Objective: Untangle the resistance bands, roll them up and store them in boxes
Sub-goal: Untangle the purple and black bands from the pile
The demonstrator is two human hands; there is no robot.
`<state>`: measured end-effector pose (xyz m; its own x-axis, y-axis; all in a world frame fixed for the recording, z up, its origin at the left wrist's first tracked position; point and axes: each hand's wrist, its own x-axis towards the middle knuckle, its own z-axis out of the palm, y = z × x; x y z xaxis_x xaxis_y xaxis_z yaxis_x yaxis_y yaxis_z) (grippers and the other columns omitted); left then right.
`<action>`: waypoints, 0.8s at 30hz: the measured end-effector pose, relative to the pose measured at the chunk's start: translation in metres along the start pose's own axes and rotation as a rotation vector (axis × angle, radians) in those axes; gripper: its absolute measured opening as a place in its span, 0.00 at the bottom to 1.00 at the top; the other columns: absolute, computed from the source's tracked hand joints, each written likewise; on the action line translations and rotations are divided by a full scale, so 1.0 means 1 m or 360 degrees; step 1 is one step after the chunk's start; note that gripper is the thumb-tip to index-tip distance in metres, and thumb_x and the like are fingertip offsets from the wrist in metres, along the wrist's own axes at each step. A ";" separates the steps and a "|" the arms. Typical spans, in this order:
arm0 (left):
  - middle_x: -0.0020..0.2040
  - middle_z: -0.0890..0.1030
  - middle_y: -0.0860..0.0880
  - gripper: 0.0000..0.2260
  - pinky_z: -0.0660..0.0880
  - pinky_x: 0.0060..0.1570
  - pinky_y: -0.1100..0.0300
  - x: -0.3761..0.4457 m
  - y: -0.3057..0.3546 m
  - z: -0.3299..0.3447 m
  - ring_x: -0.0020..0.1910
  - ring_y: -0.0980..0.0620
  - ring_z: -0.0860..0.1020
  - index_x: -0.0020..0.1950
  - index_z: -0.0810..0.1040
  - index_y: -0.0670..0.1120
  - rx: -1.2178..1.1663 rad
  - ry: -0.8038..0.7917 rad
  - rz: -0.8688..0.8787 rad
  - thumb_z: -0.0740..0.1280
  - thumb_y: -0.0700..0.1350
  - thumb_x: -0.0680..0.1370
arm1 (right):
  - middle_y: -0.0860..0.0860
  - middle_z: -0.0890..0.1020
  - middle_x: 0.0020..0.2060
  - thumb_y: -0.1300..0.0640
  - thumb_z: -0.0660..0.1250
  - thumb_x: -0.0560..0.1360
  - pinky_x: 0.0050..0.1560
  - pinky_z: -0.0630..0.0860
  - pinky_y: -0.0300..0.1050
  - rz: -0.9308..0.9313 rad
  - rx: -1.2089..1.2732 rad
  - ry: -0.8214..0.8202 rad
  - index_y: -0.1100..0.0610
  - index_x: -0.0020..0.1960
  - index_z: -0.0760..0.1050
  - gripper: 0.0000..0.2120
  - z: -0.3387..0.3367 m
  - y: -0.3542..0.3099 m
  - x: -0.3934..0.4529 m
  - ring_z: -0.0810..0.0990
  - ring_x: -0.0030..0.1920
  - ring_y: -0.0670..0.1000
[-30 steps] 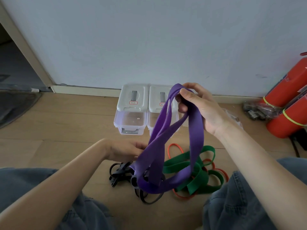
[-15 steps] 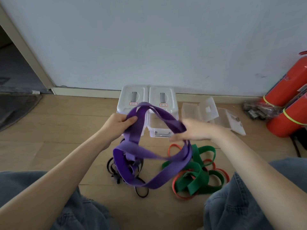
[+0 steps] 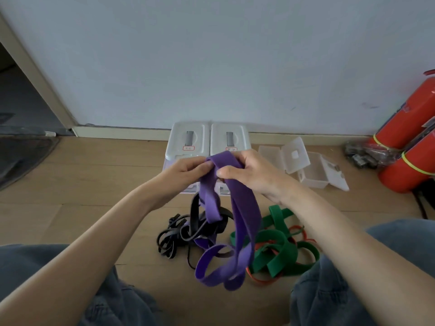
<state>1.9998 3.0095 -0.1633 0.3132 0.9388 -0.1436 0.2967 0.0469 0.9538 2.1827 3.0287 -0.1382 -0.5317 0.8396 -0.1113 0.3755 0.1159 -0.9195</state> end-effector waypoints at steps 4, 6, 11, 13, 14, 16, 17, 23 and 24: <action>0.62 0.74 0.64 0.20 0.64 0.60 0.68 -0.001 -0.029 0.001 0.62 0.69 0.69 0.65 0.71 0.58 0.0215 -0.0367 -0.0135 0.67 0.57 0.74 | 0.51 0.77 0.32 0.57 0.69 0.71 0.33 0.70 0.34 -0.0120 0.0069 0.0078 0.62 0.45 0.77 0.08 -0.017 -0.008 -0.005 0.75 0.32 0.46; 0.62 0.74 0.58 0.20 0.66 0.56 0.70 0.002 -0.043 0.007 0.61 0.63 0.70 0.64 0.72 0.54 0.0454 -0.0170 -0.0048 0.72 0.47 0.73 | 0.55 0.75 0.32 0.56 0.68 0.67 0.34 0.69 0.39 -0.0137 0.0188 0.0128 0.66 0.42 0.76 0.13 -0.026 -0.009 -0.006 0.73 0.33 0.51; 0.46 0.75 0.46 0.09 0.76 0.50 0.53 0.008 -0.045 0.007 0.46 0.47 0.78 0.48 0.70 0.45 0.0517 0.0268 -0.0089 0.70 0.38 0.73 | 0.50 0.74 0.26 0.60 0.69 0.67 0.31 0.68 0.40 -0.0145 0.0230 0.0354 0.59 0.34 0.75 0.05 -0.033 -0.009 -0.008 0.73 0.28 0.48; 0.47 0.75 0.48 0.10 0.74 0.43 0.61 0.007 -0.045 -0.004 0.43 0.52 0.78 0.50 0.70 0.49 0.0292 0.0160 -0.0369 0.70 0.40 0.74 | 0.52 0.73 0.27 0.63 0.68 0.70 0.34 0.67 0.44 -0.0116 0.0093 0.0550 0.62 0.34 0.74 0.07 -0.039 -0.006 -0.007 0.72 0.30 0.50; 0.48 0.77 0.48 0.09 0.73 0.42 0.64 0.005 -0.042 -0.010 0.42 0.54 0.77 0.50 0.72 0.50 0.0265 0.0109 -0.0449 0.69 0.41 0.75 | 0.53 0.73 0.27 0.64 0.68 0.70 0.35 0.67 0.44 -0.0117 -0.0033 0.0606 0.64 0.35 0.74 0.06 -0.042 -0.005 -0.006 0.72 0.30 0.51; 0.45 0.81 0.48 0.04 0.73 0.39 0.66 0.003 -0.032 -0.019 0.40 0.54 0.77 0.47 0.77 0.49 0.0255 0.0157 -0.0477 0.68 0.41 0.76 | 0.55 0.75 0.27 0.63 0.68 0.68 0.34 0.68 0.45 -0.0162 -0.0286 0.0630 0.63 0.35 0.75 0.05 -0.045 -0.002 -0.005 0.73 0.30 0.53; 0.42 0.81 0.47 0.03 0.73 0.38 0.66 0.001 -0.026 -0.022 0.39 0.54 0.77 0.45 0.79 0.48 0.0188 0.0253 -0.0449 0.67 0.40 0.76 | 0.56 0.78 0.28 0.62 0.69 0.67 0.34 0.70 0.45 -0.0183 -0.0369 0.0635 0.62 0.37 0.76 0.04 -0.046 -0.001 -0.005 0.75 0.30 0.55; 0.37 0.74 0.47 0.04 0.73 0.40 0.62 -0.002 0.016 -0.038 0.34 0.53 0.72 0.46 0.78 0.42 -0.0287 0.0613 -0.0191 0.65 0.41 0.77 | 0.43 0.79 0.35 0.60 0.70 0.70 0.35 0.70 0.34 -0.0122 -0.0758 0.0257 0.48 0.47 0.75 0.09 -0.034 0.007 -0.002 0.76 0.36 0.43; 0.37 0.73 0.47 0.04 0.72 0.40 0.62 -0.004 0.021 -0.038 0.34 0.53 0.72 0.45 0.78 0.42 -0.0351 0.0629 -0.0163 0.65 0.41 0.78 | 0.42 0.78 0.37 0.60 0.70 0.70 0.36 0.70 0.32 -0.0003 -0.0869 0.0012 0.47 0.49 0.75 0.11 -0.033 0.009 -0.002 0.77 0.38 0.43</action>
<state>1.9710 3.0201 -0.1325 -0.0882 0.9816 -0.1694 0.0958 0.1776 0.9794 2.2123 3.0454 -0.1343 -0.5281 0.8426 -0.1055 0.7151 0.3743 -0.5903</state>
